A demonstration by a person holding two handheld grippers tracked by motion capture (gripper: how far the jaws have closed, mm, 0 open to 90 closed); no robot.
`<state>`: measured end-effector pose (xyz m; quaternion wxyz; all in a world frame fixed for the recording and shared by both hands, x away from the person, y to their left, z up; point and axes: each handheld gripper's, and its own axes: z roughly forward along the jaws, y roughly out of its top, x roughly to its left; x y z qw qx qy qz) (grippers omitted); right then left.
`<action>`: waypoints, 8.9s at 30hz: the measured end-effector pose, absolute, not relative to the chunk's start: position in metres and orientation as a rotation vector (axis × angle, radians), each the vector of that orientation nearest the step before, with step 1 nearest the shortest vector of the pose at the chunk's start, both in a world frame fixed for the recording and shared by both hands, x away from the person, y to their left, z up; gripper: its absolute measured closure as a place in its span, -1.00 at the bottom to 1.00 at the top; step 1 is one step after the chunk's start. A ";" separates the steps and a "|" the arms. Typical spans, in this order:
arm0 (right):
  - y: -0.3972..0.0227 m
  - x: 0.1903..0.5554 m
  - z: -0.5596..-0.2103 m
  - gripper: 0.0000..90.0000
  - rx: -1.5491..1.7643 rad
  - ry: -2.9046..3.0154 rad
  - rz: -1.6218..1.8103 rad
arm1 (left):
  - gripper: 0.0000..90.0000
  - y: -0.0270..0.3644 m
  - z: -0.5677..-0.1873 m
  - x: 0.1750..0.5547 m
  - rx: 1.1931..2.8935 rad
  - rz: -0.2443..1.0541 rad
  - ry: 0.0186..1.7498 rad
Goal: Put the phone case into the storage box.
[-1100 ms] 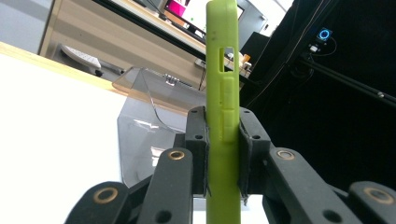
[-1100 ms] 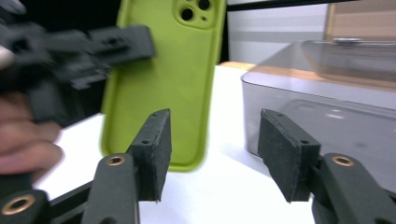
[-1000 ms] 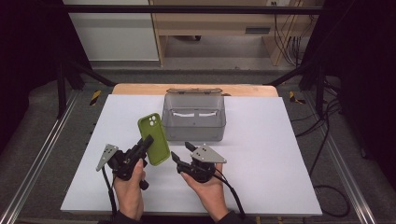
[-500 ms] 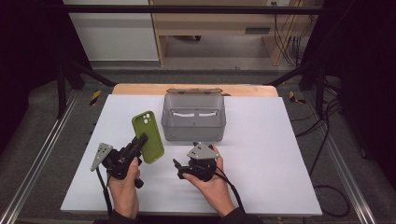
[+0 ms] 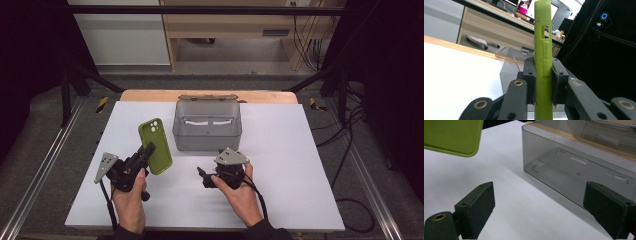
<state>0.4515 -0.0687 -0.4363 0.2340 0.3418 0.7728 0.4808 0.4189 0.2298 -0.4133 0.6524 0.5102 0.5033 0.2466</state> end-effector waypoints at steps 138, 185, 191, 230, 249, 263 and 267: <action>-0.219 0.406 -0.467 -0.89 0.952 1.847 1.386 | 0.72 0.157 -0.342 0.577 1.487 0.697 1.205; -0.220 0.405 -0.466 -0.90 0.971 1.850 1.394 | 0.72 0.154 -0.373 0.576 1.550 0.791 1.166; -0.220 0.405 -0.467 -0.90 0.970 1.853 1.397 | 0.72 0.153 -0.378 0.577 1.566 0.787 1.168; -0.219 0.406 -0.469 -0.90 0.969 1.879 1.386 | 0.72 0.149 -0.407 0.580 1.629 0.729 1.188; -0.218 0.406 -0.470 -0.90 0.968 1.887 1.381 | 0.72 0.146 -0.411 0.579 1.652 0.711 1.192; -0.218 0.406 -0.470 -0.90 0.976 1.888 1.382 | 0.72 0.144 -0.416 0.580 1.678 0.705 1.195; -0.218 0.406 -0.470 -0.90 0.972 1.888 1.382 | 0.72 0.144 -0.418 0.580 1.684 0.701 1.198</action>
